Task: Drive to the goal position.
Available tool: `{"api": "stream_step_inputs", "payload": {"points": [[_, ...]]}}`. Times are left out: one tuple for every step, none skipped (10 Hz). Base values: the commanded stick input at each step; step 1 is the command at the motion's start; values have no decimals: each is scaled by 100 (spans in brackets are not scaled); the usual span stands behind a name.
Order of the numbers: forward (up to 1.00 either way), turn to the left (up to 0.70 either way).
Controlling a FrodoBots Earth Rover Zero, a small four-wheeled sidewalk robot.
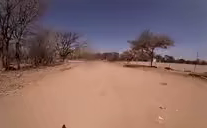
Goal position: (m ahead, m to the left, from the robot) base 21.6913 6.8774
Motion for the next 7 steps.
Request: {"api": "stream_step_inputs", "payload": {"points": [[100, 0], [100, 0], [100, 0], [100, 0], [100, 0], [100, 0], [100, 11]]}}
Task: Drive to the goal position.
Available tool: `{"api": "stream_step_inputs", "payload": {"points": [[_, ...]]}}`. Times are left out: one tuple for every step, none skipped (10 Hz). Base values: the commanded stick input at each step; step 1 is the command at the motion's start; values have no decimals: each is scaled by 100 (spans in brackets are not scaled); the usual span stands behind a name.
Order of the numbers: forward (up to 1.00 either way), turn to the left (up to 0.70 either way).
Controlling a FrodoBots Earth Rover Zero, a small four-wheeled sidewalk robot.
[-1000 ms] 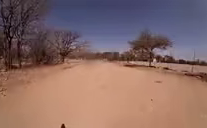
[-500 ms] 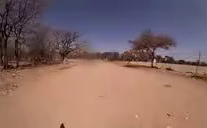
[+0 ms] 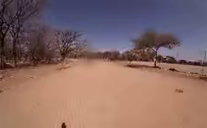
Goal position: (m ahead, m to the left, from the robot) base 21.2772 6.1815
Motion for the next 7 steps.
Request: {"api": "stream_step_inputs", "payload": {"points": [[100, 23], [100, 0], [100, 0], [100, 0], [100, 0], [100, 0], [100, 0]]}}
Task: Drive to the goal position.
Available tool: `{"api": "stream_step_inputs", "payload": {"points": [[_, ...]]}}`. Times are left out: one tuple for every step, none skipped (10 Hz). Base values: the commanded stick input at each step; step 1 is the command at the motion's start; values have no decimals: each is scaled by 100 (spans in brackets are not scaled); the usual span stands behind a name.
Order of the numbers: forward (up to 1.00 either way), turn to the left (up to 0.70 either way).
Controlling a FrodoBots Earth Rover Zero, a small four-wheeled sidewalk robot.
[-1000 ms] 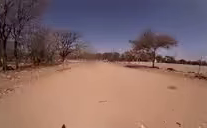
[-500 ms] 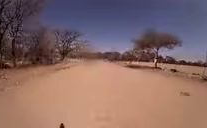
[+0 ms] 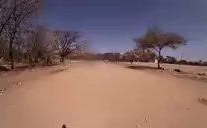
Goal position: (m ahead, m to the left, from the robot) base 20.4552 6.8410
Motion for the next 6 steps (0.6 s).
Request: {"api": "stream_step_inputs", "payload": {"points": [[100, 0], [100, 0], [100, 0], [100, 0], [100, 0], [100, 0]]}}
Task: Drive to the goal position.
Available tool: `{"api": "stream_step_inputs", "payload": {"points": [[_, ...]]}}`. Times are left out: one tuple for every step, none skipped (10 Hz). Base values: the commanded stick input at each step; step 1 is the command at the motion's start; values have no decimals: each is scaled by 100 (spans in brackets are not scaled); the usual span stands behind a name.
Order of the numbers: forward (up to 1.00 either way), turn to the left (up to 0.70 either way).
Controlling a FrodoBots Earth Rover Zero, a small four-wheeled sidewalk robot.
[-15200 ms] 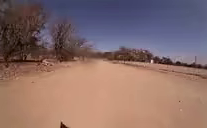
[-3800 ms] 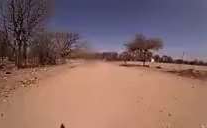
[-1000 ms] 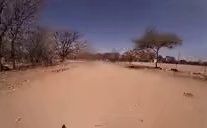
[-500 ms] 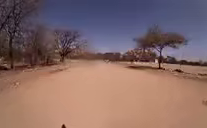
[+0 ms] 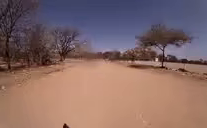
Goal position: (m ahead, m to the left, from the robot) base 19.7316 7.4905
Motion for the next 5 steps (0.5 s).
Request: {"api": "stream_step_inputs", "payload": {"points": [[100, 0], [100, 0], [100, 0], [100, 0], [100, 0]]}}
